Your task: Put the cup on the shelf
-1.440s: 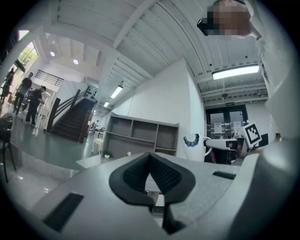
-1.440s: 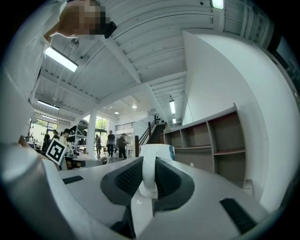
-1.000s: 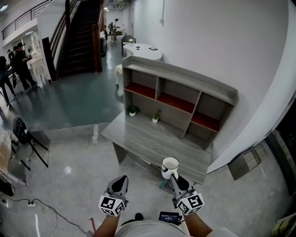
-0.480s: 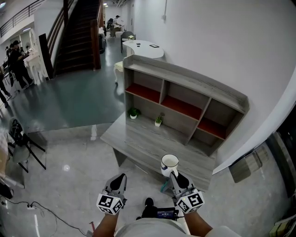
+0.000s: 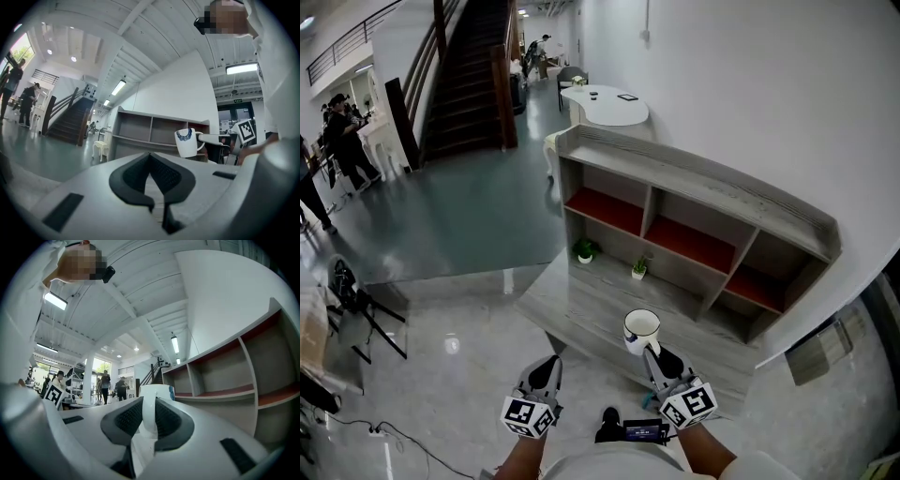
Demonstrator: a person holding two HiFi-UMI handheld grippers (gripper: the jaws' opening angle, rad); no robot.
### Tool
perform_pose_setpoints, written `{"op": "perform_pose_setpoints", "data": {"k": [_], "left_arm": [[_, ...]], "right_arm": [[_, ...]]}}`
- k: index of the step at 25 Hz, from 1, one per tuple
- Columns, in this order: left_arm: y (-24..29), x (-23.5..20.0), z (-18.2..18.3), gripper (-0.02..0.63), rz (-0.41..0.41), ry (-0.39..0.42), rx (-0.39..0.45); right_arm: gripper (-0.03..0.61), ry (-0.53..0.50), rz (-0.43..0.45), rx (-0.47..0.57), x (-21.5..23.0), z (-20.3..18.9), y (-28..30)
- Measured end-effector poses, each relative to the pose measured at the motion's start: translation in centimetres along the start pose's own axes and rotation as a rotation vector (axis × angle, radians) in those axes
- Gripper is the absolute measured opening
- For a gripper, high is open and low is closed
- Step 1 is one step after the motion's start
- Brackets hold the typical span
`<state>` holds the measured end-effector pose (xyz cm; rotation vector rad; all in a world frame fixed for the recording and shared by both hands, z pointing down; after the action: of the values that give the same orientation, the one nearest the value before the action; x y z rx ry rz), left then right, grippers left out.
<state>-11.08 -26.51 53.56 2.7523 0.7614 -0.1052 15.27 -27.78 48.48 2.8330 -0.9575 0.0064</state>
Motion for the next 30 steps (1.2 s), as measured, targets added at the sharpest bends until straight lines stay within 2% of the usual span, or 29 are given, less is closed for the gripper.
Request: {"op": "perform_pose_setpoints", "data": {"k": [9, 21, 25, 30], "left_arm": [[8.2, -4.3, 3.9, 0.009, 0.029, 0.007, -0.003], [14.3, -9.8, 7.0, 0.009, 0.057, 0.030, 0.013], [15.5, -13.2, 7.8, 0.009, 0.068, 0.008, 0.026], [18.7, -16.9, 8.5, 0.009, 0.005, 0.000, 0.016]], "right_arm": [[0.080, -0.002, 0.034, -0.020, 7.0, 1.1, 7.4], [0.080, 0.008, 0.052, -0.041, 11.1, 0.8, 14.2], [0.080, 0.014, 0.022, -0.047, 11.5, 1.3, 16.1], [0.080, 0.016, -0.042, -0.045, 12.3, 2.1, 19.5]]}}
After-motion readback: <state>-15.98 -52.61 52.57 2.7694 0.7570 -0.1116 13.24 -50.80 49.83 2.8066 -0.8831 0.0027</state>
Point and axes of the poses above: the fingertips, and each gripper's own axes: y forward along the fingers, x to its right, z out of its top, the point moved 5 cm from there along -y, backward along the fingers, and after that the axes turned 15 degrees about -x, right-handed, at the moved point
